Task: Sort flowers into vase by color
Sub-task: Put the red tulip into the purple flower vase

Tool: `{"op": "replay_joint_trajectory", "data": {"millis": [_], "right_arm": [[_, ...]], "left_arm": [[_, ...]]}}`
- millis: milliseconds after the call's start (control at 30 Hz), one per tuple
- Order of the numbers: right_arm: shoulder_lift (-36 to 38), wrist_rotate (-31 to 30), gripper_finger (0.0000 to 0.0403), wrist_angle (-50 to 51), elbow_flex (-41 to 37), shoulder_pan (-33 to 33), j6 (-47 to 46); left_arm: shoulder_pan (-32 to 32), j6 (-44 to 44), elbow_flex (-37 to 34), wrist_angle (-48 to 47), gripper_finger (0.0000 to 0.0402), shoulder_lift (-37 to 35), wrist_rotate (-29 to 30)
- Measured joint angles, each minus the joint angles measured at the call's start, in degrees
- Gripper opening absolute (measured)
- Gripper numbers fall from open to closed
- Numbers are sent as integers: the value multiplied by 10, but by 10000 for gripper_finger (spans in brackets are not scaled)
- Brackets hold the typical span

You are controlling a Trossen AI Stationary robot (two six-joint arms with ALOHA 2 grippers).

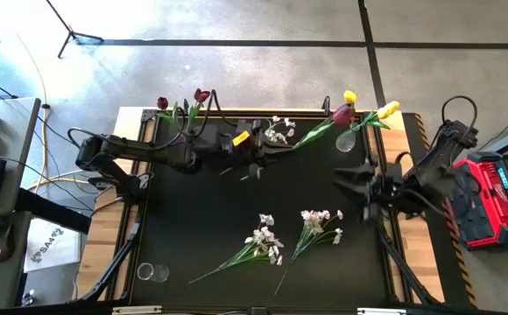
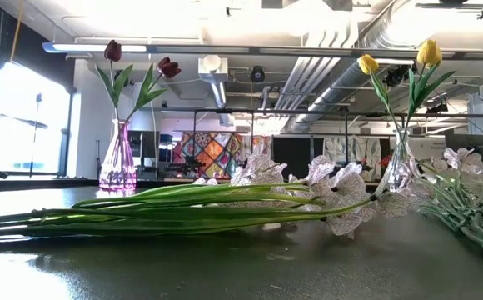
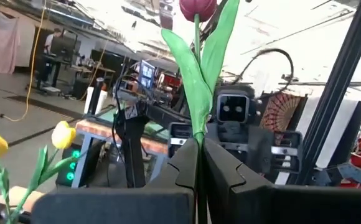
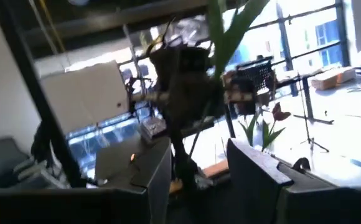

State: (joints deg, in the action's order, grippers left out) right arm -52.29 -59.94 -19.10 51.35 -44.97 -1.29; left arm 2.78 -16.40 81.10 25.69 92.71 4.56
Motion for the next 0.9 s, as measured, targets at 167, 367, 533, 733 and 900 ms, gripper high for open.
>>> {"op": "replay_joint_trajectory", "data": {"millis": [167,367,533,733,900], "right_arm": [[0,86,145,-37,0,61,-14],[-2,167,145,-39,0,128,-31],[-14,275,145,-42,0,177,-51],[-41,331,144,-51,0,209,-64],[-44,351,117,-55,0,222,-69]], "left_arm": [[12,1,0,6,0,14,-19],[28,20,0,13,0,22,-28],[33,17,0,13,0,26,-29],[33,17,0,4,0,26,-29],[33,17,0,-67,0,26,-26]]}}
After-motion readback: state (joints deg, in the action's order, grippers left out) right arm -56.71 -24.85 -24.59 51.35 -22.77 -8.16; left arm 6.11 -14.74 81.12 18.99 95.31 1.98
